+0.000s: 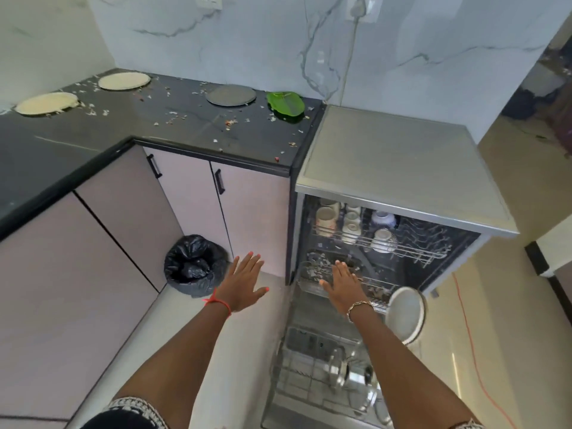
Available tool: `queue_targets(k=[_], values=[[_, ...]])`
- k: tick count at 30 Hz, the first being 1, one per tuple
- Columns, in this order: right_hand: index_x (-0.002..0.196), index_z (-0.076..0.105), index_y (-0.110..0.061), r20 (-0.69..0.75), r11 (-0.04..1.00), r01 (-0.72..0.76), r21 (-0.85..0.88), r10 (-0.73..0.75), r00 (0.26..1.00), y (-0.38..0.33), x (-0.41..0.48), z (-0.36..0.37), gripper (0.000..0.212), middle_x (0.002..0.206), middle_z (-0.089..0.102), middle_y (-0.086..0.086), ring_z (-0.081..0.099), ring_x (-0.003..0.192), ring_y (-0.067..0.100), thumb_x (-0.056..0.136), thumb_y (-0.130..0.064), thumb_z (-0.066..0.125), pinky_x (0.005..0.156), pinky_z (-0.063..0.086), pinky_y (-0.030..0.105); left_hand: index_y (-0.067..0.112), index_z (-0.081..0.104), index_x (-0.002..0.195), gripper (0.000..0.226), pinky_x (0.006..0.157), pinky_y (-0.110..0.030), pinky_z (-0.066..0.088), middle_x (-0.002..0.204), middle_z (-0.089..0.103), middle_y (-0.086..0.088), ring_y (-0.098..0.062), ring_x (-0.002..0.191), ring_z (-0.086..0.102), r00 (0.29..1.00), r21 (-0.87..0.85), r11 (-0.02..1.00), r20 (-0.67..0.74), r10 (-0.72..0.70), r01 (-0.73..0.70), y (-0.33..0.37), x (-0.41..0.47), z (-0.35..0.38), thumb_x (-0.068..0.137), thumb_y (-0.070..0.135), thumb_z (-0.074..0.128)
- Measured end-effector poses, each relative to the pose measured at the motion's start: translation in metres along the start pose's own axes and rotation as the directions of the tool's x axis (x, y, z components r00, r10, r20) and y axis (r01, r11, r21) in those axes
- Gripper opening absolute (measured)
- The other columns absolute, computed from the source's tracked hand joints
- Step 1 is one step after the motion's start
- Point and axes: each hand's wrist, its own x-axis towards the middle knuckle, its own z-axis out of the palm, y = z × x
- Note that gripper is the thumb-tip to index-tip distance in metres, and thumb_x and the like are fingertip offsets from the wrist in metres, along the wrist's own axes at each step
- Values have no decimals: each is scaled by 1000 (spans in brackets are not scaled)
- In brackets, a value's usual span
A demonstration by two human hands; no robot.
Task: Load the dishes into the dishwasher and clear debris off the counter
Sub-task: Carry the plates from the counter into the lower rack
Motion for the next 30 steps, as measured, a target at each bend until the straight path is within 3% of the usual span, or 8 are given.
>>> queue_targets(k=[5,10,16,25,30], values=[[147,11,-6,-48,999,32,40,-30,998,-91,44,14,63,157,4,8,0,145,20,99,-41,31,118,5,36,11,15,148,104,115,-37,-9,157,7,-2,-19,146,-3,996,-2,998,-60,-65,65,-98,-12,-21,63,66,-7],[146,15,-8,-28,994,106,-38,-107,994,-164,73,16,58,157,5,7,2,145,20,99,-39,30,117,8,37,10,17,148,104,115,-37,-9,157,9,-4,-20,146,-1,987,-17,992,-105,-122,121,-170,-15,-33,64,67,-5],[146,16,-9,-48,978,185,-95,-190,981,-214,121,3,56,156,6,7,3,145,20,100,-38,30,117,7,36,10,10,149,78,116,-40,-7,158,3,-4,-21,146,-5,975,-10,983,-127,-183,183,-226,2,-47,91,61,21],[147,14,-8,-158,930,330,-164,-355,922,-271,235,-35,55,157,7,8,3,145,19,100,-33,31,117,5,33,10,11,149,69,115,-39,-9,158,3,-4,-20,145,-7,963,-73,973,-143,-229,221,-306,80,-75,96,48,36],[141,30,-2,-206,866,458,-200,-494,845,-300,310,-86,46,150,27,12,23,141,22,100,-24,27,115,17,28,9,14,148,76,116,-41,-6,157,5,-5,-22,145,-5,956,-71,970,-170,-240,231,-351,161,-109,92,58,27]])
